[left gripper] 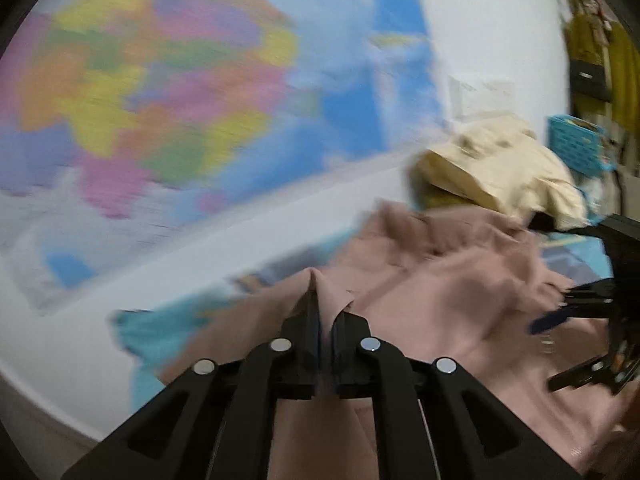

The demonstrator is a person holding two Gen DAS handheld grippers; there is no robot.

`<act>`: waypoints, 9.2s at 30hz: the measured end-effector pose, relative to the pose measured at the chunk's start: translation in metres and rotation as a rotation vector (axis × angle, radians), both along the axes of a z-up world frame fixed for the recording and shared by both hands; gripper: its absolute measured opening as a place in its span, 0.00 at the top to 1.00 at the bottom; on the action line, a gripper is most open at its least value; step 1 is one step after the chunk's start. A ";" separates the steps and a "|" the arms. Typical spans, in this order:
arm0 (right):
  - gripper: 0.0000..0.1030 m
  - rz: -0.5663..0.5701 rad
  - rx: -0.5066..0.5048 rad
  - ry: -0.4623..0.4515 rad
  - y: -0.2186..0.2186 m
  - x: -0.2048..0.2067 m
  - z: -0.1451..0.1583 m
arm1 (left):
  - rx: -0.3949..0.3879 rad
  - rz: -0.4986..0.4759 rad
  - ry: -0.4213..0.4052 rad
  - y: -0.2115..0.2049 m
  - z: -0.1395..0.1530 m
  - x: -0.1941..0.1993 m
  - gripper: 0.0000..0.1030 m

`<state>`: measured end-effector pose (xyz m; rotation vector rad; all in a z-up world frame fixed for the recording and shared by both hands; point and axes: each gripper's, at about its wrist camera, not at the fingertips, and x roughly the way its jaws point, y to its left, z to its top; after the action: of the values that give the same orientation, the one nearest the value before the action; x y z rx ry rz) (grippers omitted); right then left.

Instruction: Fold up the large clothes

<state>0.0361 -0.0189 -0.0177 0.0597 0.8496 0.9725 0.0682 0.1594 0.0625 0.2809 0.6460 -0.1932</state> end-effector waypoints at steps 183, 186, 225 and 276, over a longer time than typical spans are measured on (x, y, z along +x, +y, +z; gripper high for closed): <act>0.64 0.008 -0.056 -0.080 0.007 -0.118 -0.001 | -0.327 -0.215 0.245 -0.059 -0.163 -0.208 0.27; 0.64 0.116 -0.044 -0.095 -0.003 -0.155 0.004 | -0.333 -0.202 0.221 -0.060 -0.154 -0.199 0.27; 0.88 0.041 -0.247 -0.173 0.018 -0.158 -0.037 | -0.164 -0.466 0.170 -0.107 -0.152 -0.226 0.27; 0.98 0.063 -0.483 -0.444 0.020 -0.204 -0.057 | -0.063 -0.277 0.240 -0.058 -0.167 -0.218 0.16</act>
<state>-0.1675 0.0007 -0.0745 -0.5802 0.6545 0.7744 -0.1497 0.1011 -0.1048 0.2886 0.8361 -0.5177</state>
